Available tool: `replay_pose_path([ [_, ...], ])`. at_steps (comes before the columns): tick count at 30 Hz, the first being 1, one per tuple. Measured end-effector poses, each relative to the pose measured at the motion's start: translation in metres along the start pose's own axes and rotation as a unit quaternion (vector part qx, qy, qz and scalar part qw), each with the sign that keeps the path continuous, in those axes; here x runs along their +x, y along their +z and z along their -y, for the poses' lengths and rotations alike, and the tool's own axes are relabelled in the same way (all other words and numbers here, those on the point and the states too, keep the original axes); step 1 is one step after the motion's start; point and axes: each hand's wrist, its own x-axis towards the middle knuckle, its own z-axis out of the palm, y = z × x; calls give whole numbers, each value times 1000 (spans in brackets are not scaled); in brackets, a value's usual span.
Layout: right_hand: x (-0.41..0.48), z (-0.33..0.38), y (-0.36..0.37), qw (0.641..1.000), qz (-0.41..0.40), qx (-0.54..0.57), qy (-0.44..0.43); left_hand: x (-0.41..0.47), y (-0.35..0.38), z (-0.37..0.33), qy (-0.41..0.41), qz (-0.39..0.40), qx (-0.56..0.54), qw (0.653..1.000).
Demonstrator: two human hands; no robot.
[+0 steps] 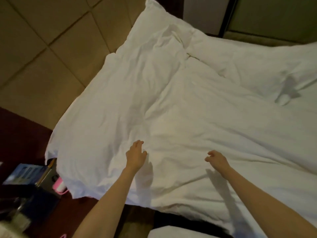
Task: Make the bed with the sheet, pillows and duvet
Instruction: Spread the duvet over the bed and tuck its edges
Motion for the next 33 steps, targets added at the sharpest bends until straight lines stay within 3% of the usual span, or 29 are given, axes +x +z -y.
replay_pose_path([
  [6,47,-2,0,997,-56,-31,-33,50,34,-35,81,-12,71,994],
  [8,56,-7,8,993,-57,-89,-56,54,63,-37,69,64,144,985],
  [11,60,-29,21,978,-53,-190,-62,24,125,-11,15,240,269,933],
  [13,58,-57,28,971,-48,-231,-37,-13,156,16,5,270,325,906],
  [16,47,-117,28,963,-32,-267,25,-42,170,28,24,227,319,920],
  [19,26,-177,13,955,-32,-286,73,-36,170,0,4,245,293,924],
  [24,-10,-256,-24,956,-43,-220,187,-43,192,-74,123,258,220,933],
  [26,-24,-283,-34,952,-49,-193,232,-53,206,-106,215,283,228,907],
  [28,-38,-305,-41,948,-62,-150,274,-69,219,-139,318,324,243,858],
  [31,-56,-332,-44,925,-119,10,362,-92,240,-177,427,370,282,776],
  [33,-65,-354,-50,887,-194,132,398,-107,260,-200,482,373,317,727],
])
